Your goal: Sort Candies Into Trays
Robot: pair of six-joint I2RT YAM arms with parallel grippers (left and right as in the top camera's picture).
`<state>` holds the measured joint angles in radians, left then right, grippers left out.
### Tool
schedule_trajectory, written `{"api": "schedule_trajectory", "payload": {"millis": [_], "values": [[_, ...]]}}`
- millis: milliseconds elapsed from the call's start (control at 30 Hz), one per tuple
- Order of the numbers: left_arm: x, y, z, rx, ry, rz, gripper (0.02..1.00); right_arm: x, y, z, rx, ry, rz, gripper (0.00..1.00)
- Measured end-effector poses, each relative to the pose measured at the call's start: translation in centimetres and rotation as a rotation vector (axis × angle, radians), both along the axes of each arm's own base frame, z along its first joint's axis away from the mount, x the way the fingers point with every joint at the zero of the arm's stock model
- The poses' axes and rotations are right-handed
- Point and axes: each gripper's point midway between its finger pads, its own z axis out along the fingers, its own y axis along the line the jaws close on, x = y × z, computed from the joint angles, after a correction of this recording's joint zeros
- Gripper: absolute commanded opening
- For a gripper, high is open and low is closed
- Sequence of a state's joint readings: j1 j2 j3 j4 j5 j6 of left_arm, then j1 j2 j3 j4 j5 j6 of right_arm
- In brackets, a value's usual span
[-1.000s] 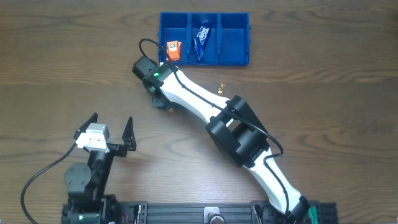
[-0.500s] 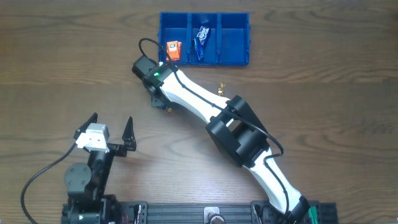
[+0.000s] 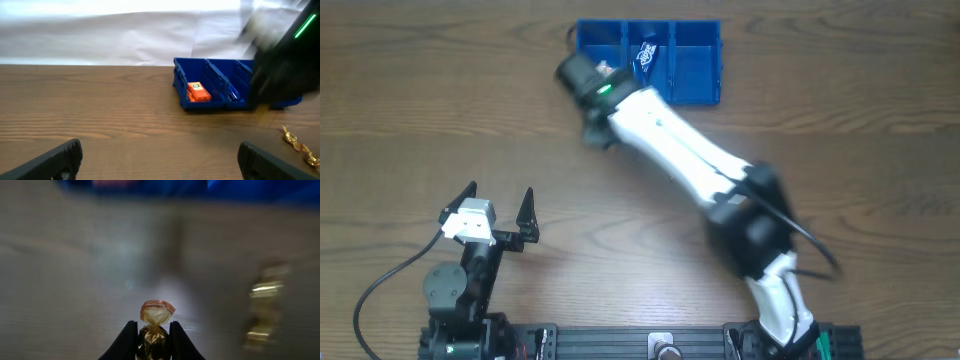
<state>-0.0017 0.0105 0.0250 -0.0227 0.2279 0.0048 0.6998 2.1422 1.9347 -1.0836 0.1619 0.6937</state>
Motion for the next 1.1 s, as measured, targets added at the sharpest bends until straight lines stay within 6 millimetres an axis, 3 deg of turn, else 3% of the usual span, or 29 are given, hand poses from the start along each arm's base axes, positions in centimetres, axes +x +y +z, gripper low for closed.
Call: {"api": "schedule_trajectory", "payload": {"millis": [133,167,200,233,367,533,833,1033,1100], "values": [[0.0,0.0,0.0,0.0,0.0,0.0,0.996,3.8,-5.8,9.6,0.053,-0.211,-0.073,0.036],[0.0,0.0,0.0,0.0,0.0,0.0,0.998,4.6,-7.0,11.1,0.06,-0.251,-0.088,0.036],[0.0,0.0,0.0,0.0,0.0,0.0,0.998,6.4,-9.6,12.9,0.055,-0.313,-0.12,0.036],[0.0,0.0,0.0,0.0,0.0,0.0,1.0,7.0,-10.7,13.1,0.046,-0.327,-0.133,0.036],[0.0,0.0,0.0,0.0,0.0,0.0,0.998,9.6,-14.4,11.5,-0.012,-0.327,-0.169,0.036],[0.0,0.0,0.0,0.0,-0.001,0.0,0.998,11.4,-16.1,7.5,-0.067,-0.273,-0.165,0.036],[0.0,0.0,0.0,0.0,0.0,0.0,0.998,12.9,-15.9,3.2,-0.095,-0.228,-0.143,0.036],[0.0,0.0,0.0,0.0,-0.001,0.0,0.998,13.4,-15.7,3.3,-0.087,-0.249,-0.143,0.038],[0.0,0.0,0.0,0.0,0.0,0.0,0.998,13.7,-15.6,3.4,-0.082,-0.262,-0.144,0.088]]}}
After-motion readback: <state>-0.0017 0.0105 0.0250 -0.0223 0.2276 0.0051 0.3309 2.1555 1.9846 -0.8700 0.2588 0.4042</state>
